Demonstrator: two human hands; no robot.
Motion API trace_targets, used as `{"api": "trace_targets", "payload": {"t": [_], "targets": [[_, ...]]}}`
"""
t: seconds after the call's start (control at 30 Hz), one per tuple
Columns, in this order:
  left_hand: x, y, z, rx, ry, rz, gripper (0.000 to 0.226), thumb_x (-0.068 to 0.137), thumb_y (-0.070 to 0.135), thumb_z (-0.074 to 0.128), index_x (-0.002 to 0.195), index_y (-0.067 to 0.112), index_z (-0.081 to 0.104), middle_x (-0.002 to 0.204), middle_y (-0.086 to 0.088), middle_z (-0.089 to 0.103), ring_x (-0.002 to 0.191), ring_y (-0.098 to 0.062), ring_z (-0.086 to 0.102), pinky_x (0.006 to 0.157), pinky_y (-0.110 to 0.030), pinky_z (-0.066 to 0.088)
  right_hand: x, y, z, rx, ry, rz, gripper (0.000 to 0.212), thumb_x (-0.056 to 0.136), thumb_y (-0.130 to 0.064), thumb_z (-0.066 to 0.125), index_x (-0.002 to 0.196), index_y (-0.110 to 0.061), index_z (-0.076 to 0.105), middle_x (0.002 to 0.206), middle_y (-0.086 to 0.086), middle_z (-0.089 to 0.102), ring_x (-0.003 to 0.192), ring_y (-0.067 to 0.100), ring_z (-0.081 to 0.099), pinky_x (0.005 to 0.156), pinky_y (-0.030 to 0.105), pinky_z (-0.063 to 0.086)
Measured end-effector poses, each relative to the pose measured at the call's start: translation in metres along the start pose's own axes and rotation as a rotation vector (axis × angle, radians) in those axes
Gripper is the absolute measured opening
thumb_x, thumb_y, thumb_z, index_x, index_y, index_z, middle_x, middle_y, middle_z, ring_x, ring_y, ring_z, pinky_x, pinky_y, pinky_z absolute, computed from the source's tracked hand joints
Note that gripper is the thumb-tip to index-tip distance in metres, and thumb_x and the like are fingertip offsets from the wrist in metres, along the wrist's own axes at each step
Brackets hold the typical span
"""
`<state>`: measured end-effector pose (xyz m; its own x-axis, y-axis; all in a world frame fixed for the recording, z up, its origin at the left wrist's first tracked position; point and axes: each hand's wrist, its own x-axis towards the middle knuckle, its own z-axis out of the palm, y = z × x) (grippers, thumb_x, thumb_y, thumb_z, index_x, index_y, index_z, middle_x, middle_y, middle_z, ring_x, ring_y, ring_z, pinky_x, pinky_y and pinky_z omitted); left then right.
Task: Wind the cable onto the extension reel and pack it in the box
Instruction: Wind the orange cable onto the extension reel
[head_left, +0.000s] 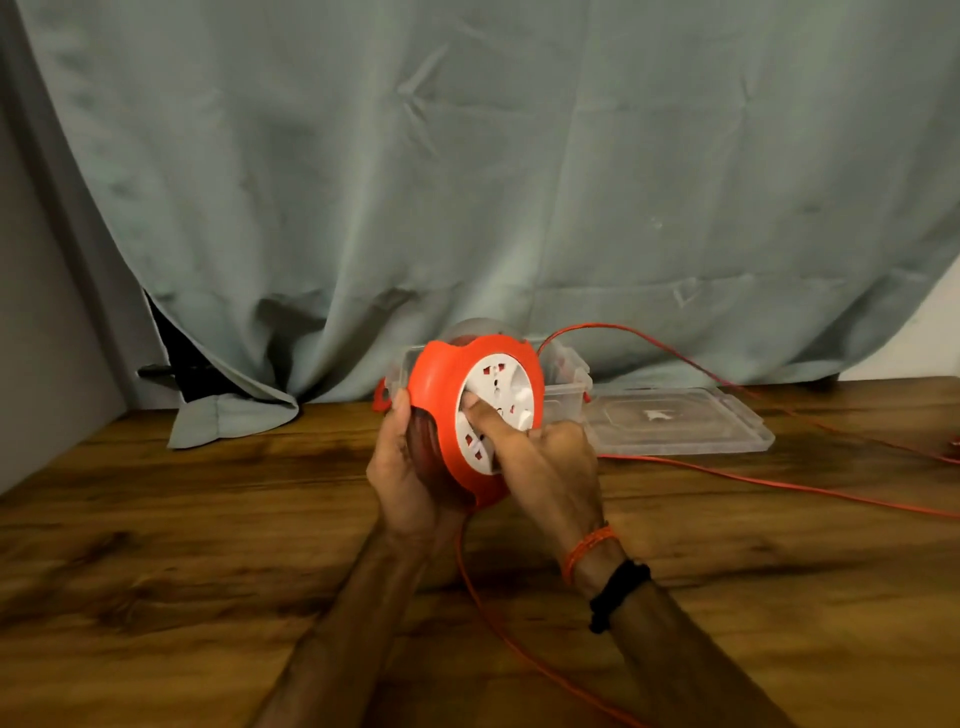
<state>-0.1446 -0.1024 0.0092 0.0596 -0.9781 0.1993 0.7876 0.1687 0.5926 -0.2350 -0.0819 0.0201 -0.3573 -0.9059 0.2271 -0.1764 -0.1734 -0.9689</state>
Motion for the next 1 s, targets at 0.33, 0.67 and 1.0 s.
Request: {"api": "trace_targets", "payload": {"t": [0.33,0.67,1.0], "targets": [[0.005,0.003,-0.005,-0.046,-0.138,-0.114,0.064,0.102,0.051,0.027,0.104,0.014,0.079,0.107,-0.015,0.076,0.095,-0.029,0.075,0.071,-0.038,0.062,0.022,0.000,-0.038,-0.639,0.040,-0.609,0.036,0.068,-0.060,0.066,0.083,-0.027,0.065,0.046,-0.017,0.044,0.054,0.005,0.051,0.060,0.026,0.049],[0.003,0.001,-0.007,-0.041,-0.246,-0.147,0.070,0.094,0.058,0.033,0.138,0.009,0.056,0.136,-0.022,0.061,0.125,-0.040,0.059,0.103,-0.056,0.047,0.027,0.009,-0.045,-0.836,-0.077,-0.746,0.067,0.071,-0.056,0.061,0.130,-0.026,0.051,0.075,0.000,0.069,0.079,0.024,0.064,0.076,0.040,0.054],[0.005,-0.002,-0.006,-0.002,-0.128,-0.056,0.064,0.094,0.050,0.041,0.138,0.006,0.056,0.125,-0.019,0.068,0.112,-0.033,0.068,0.092,-0.046,0.057,0.009,0.001,-0.022,-0.576,0.129,-0.362,0.060,0.050,-0.070,0.074,0.085,-0.021,0.068,0.088,-0.004,0.071,0.087,0.018,0.064,0.077,0.034,0.053]]}}
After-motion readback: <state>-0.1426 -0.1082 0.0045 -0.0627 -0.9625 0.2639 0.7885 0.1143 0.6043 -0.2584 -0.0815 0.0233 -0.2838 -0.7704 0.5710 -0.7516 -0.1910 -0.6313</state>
